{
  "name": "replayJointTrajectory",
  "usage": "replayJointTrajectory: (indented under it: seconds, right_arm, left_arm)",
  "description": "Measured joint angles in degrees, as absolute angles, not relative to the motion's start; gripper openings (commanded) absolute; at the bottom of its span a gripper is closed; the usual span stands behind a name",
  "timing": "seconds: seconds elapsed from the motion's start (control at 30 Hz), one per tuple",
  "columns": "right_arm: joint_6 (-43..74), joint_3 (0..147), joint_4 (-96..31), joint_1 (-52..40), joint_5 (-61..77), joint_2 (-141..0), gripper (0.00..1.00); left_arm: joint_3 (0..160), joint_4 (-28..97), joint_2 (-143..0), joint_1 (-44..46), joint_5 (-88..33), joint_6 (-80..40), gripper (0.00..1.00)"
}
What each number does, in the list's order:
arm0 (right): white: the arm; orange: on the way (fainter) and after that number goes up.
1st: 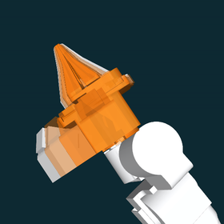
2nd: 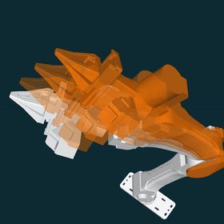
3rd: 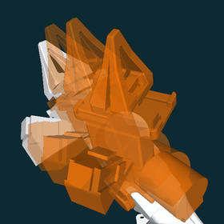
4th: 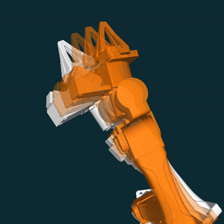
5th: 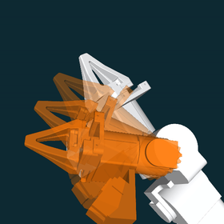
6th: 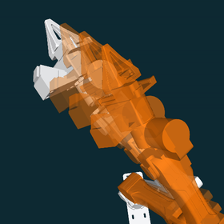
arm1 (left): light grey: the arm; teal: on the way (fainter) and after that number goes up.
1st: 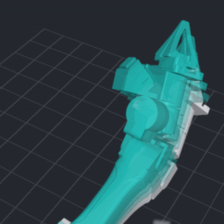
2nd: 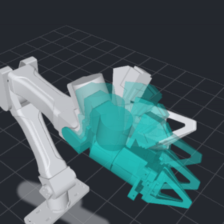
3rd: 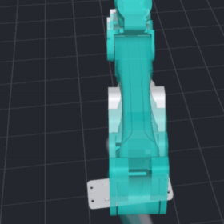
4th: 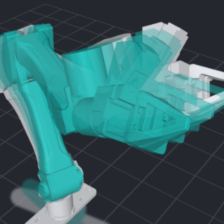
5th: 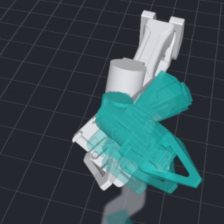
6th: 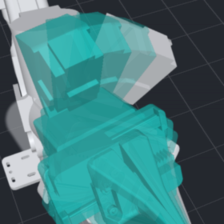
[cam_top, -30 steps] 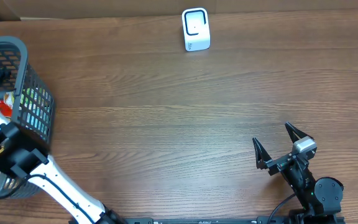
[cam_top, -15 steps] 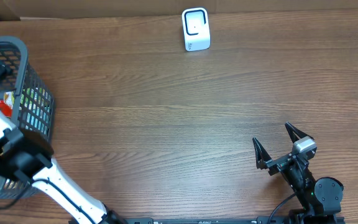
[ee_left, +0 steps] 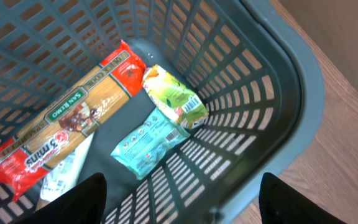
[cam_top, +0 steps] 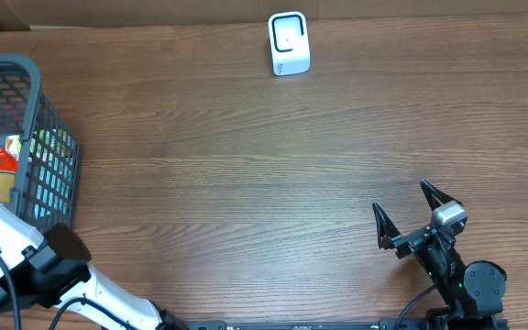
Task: Scan the item barcode
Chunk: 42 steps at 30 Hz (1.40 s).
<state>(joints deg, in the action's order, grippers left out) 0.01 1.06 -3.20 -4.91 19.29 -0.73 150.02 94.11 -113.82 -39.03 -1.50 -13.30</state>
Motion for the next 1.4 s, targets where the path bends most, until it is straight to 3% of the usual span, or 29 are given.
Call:
replayJointTrajectory:
  seconds: [0.37,0.6,0.7,0.8,0.9,1.13,1.4]
  right_arm:
    - [-0.01,1.06,-3.22,-4.91,19.27,-0.73,1.00]
    - [0.01,1.06,-3.25,-4.91,19.27,-0.73,1.00]
    - [0.03,1.06,-3.25,-4.93,19.25,-0.73,1.00]
    - [-0.01,1.06,-3.25,-4.93,19.27,-0.73,1.00]
    - [-0.01,1.06,-3.25,-4.93,19.27,-0.73,1.00]
    - [0.01,1.06,-3.27,-4.93,19.25,-0.73,1.00]
    - [0.01,1.06,-3.22,-4.93,19.25,-0.73,1.00]
  left_arm:
    - [147.70,96.60,-99.15,-35.90,-2.28,-11.86,0.71]
    - [135.63,94.76,-82.70,-30.35,0.43,-11.57,0.75]
    - [127.85,90.89,-76.64,-30.35,1.50,-11.62,0.79]
    - [116.18,82.46,-70.96,-30.81,2.11,-11.99,0.99]
    - [105.71,73.36,-67.92,-33.34,1.54,-13.08,1.00]
    - [98.94,57.04,-73.71,-45.12,-10.02,-13.43,1.00]
    - [98.94,53.47,-91.66,-51.94,-16.62,-17.34,1.00]
